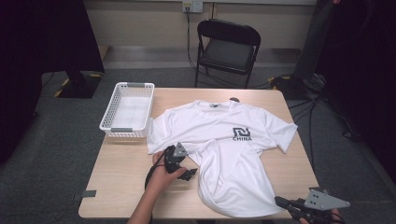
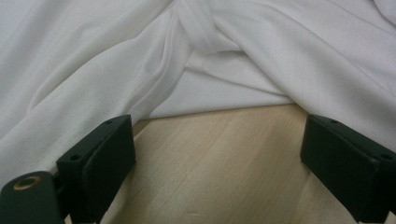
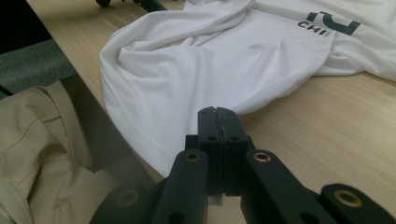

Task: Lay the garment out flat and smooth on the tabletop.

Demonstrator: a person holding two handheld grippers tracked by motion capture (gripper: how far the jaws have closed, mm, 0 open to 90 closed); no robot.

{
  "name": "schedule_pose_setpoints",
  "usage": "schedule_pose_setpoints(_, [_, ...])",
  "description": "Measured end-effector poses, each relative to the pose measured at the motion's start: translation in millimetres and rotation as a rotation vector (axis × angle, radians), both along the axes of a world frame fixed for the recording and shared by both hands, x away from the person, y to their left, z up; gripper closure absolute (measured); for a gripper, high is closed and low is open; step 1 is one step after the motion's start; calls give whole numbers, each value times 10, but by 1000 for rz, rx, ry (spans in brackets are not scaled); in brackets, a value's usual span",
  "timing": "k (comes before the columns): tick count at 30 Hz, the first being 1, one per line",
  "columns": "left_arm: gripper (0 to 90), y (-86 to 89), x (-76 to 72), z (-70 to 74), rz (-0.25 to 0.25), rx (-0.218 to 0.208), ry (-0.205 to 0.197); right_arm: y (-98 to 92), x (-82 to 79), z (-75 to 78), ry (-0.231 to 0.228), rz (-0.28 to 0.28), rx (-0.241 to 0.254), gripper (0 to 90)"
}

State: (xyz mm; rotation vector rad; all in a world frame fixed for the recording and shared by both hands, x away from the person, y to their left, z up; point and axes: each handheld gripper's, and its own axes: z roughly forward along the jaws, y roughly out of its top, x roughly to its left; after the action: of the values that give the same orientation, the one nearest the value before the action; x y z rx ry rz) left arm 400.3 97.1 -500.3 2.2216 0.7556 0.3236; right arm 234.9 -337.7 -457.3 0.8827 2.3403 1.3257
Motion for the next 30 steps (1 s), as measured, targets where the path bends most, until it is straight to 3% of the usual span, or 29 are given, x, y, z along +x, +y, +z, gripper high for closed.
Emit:
schedule_pose_setpoints(21, [98, 0, 0, 0, 0, 0, 0, -118, -182, 75, -41, -36, 30, 900])
schedule_pose_setpoints(30, [97, 0, 0, 0, 0, 0, 0, -100, -187, 75, -43, -34, 13, 900])
